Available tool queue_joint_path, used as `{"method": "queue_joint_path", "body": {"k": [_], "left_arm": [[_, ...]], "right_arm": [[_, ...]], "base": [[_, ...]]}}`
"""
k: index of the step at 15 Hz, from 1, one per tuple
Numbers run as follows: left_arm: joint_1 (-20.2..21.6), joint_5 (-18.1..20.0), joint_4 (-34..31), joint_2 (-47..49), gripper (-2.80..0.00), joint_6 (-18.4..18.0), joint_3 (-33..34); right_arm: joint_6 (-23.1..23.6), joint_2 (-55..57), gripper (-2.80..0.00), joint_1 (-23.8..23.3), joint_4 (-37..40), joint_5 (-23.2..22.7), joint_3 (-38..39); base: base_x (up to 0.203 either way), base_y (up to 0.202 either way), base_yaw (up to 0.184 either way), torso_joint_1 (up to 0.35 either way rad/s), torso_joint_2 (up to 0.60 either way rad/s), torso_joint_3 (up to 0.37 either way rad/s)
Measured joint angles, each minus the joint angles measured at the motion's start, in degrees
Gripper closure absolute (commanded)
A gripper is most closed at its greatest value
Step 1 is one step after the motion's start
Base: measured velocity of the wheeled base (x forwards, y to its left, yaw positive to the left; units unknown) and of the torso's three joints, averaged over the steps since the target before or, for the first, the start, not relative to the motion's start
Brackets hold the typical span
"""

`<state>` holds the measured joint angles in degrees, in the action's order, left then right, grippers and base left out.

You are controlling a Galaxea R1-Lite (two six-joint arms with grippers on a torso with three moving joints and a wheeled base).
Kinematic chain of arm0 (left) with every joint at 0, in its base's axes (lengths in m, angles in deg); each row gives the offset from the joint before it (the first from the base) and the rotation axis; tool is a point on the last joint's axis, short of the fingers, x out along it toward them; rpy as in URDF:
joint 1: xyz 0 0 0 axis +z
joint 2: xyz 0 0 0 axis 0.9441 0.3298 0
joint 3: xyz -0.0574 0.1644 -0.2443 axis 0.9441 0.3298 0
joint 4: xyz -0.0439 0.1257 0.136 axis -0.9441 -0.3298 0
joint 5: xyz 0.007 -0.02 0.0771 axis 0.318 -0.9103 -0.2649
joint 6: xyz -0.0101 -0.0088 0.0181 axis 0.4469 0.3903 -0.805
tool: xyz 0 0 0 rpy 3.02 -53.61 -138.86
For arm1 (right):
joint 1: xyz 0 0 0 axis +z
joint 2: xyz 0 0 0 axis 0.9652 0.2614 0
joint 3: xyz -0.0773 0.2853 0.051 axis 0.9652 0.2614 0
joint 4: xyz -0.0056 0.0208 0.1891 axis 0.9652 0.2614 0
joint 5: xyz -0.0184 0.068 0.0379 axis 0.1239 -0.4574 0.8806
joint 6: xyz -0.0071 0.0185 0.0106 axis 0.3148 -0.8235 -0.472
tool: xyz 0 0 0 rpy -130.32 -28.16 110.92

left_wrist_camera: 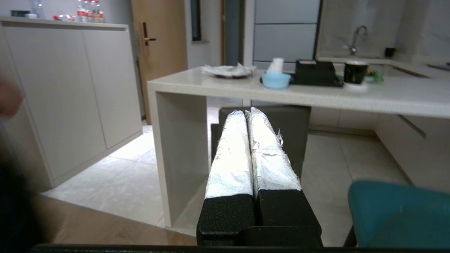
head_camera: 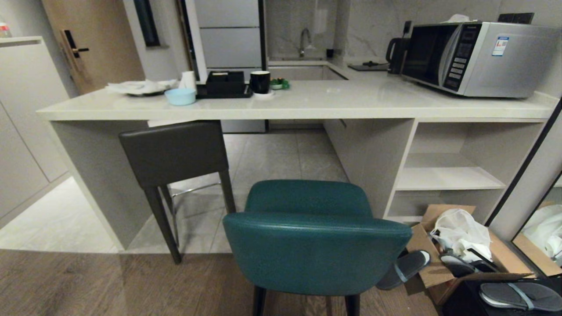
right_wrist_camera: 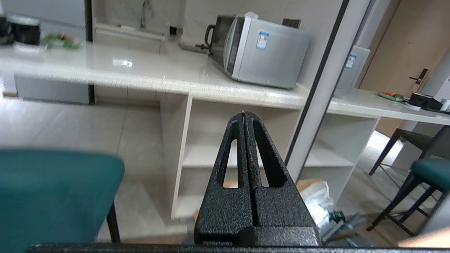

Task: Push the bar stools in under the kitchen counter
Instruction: Pull the gray chair out from under the dining table

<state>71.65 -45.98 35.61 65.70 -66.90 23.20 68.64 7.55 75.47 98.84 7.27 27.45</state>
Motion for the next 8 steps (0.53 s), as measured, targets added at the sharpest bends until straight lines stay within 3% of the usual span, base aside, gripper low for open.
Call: {"method": "queue_joint_path", "body": {"k": [4, 8], "left_arm": [[-0.7, 6.5, -3.4, -9.0, 0.0, 0.4, 10.5], [-0.7, 11.3, -0.3, -11.0, 0.0, 0.4, 21.8]], "right_arm": [[-1.4, -11.9, 0.0, -0.9, 9.0, -5.0, 9.2], [-12.2, -16.5, 0.0, -1.0, 10.3, -11.1, 24.8]], "base": [[0.0, 0.0, 0.0, 0.0, 0.0, 0.0], [0.0, 0.0, 0.0, 0.0, 0.0, 0.0]]}}
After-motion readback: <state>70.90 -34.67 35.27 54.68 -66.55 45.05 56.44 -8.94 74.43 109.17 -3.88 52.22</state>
